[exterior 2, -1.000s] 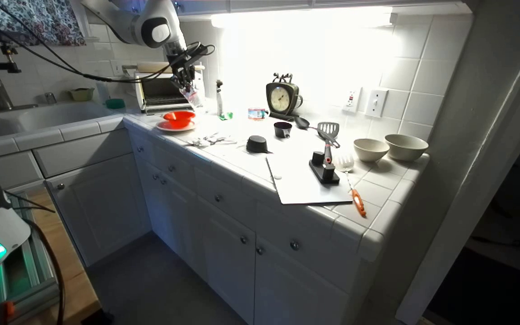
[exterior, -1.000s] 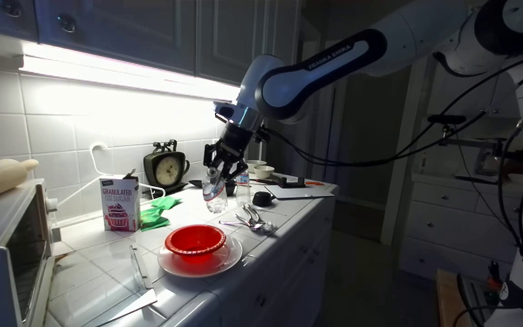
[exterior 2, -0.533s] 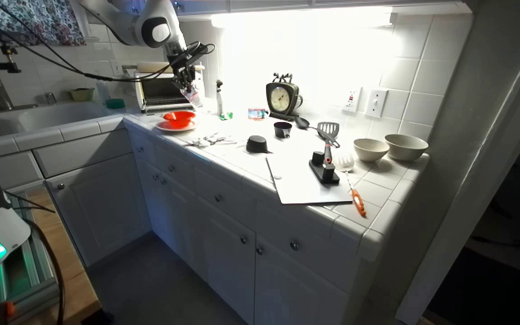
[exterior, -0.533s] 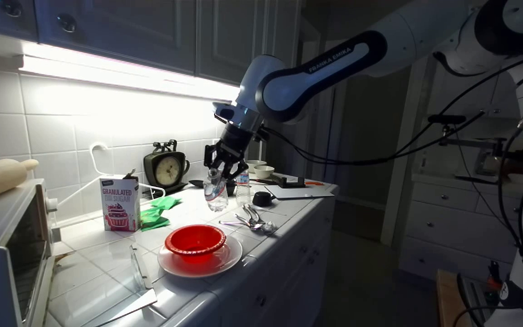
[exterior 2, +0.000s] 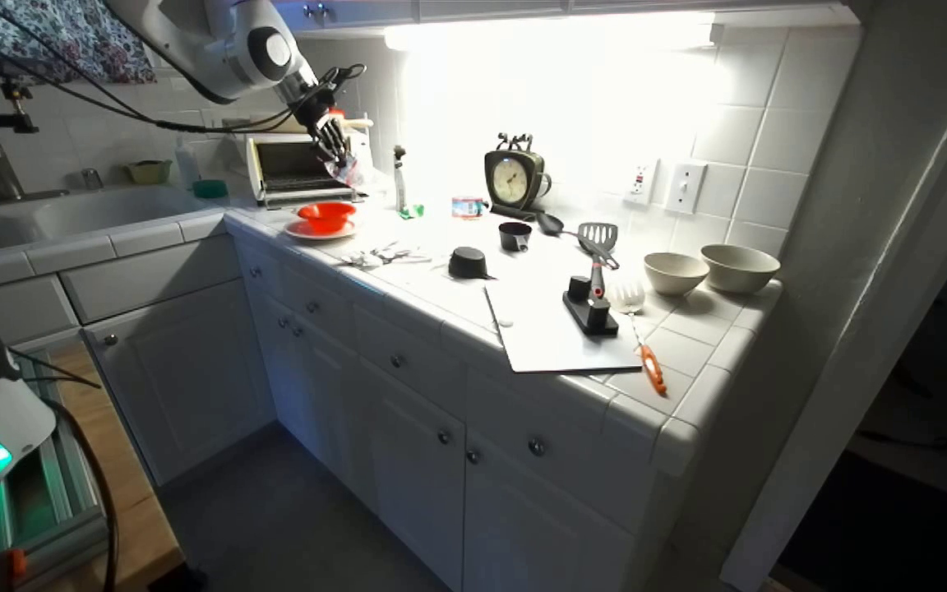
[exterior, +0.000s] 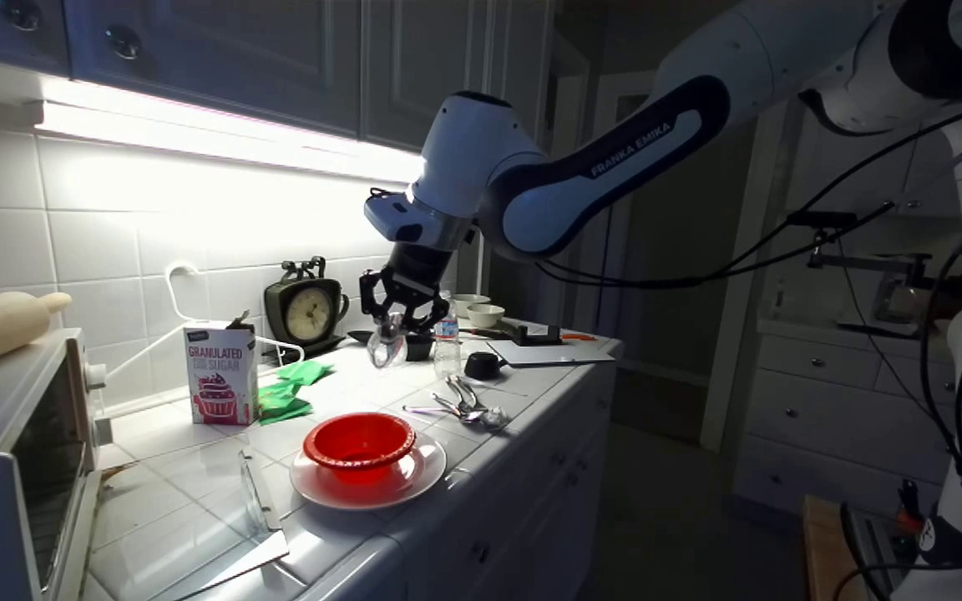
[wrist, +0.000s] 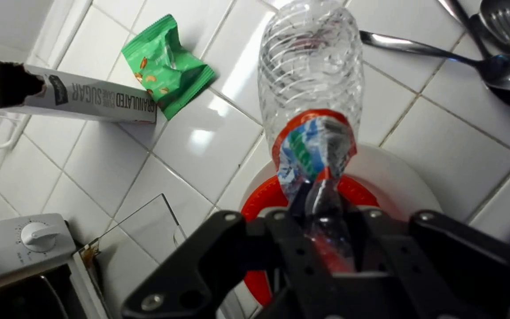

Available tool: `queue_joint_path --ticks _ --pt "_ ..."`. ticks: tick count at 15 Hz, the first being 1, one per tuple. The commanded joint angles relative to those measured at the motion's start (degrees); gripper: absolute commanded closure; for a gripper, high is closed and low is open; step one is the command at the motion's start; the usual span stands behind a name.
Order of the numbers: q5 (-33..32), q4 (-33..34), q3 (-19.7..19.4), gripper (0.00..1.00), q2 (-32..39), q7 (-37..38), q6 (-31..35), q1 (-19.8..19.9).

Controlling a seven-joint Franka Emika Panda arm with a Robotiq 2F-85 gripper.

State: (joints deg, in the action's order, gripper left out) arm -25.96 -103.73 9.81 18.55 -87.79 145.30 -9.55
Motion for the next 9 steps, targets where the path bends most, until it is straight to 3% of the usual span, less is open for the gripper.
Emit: queue_joint_path --ticks 1,5,9 --pt "-12.1 -1.1 -3.0 0.98 -1.2 2.8 1.0 -4.1" --pt "-27.9 -0.8 -4.5 0.98 -0.9 11.1 0.0 -6.8" --pt "-39.5 -1.0 -3.5 0.98 -0.6 20.4 -2.5 -7.4"
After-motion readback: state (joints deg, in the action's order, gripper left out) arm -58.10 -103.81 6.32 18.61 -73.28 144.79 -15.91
